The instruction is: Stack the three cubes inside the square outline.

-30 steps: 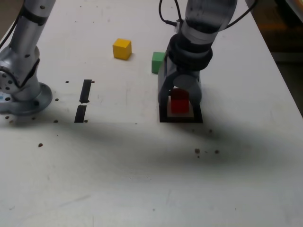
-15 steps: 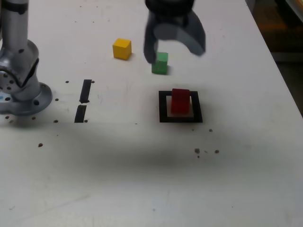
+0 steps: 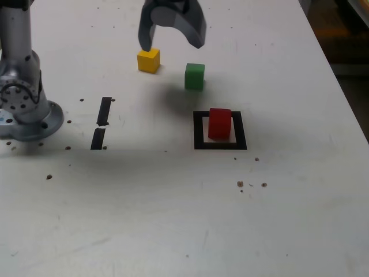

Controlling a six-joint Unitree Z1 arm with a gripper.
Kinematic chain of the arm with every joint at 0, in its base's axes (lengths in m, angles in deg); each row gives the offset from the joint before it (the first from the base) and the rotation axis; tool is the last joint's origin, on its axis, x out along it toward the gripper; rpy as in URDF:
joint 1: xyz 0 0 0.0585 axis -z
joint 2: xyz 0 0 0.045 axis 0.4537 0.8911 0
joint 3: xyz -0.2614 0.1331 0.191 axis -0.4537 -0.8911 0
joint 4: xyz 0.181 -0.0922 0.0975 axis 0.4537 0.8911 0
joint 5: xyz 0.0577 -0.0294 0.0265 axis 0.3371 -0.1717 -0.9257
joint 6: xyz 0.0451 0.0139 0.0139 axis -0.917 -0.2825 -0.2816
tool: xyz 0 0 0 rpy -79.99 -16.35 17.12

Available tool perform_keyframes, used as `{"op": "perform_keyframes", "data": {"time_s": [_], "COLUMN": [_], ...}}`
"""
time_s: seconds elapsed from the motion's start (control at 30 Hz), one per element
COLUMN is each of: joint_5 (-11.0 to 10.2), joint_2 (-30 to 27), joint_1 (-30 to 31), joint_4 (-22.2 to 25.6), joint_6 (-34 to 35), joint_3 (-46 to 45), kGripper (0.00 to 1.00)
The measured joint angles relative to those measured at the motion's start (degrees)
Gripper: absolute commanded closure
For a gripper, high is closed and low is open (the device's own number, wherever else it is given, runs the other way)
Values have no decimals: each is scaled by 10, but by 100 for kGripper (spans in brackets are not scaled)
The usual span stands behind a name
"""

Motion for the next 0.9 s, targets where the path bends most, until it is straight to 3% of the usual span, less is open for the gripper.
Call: {"op": "perform_keyframes", "data": {"time_s": [0.13,0.33,0.57,0.7,0.9], "joint_5": [-5,-34,-43,-54,-61], "joint_2": [-1,-1,20,40,45], "joint_1": [-31,-71,-121,-140,-147], "joint_4": [-31,-73,-161,-193,-212], "joint_6": [-28,-66,-111,-122,-128], "joint_3": [-39,-84,-142,-153,-150], "kGripper": [0,0,3,14,47]}}
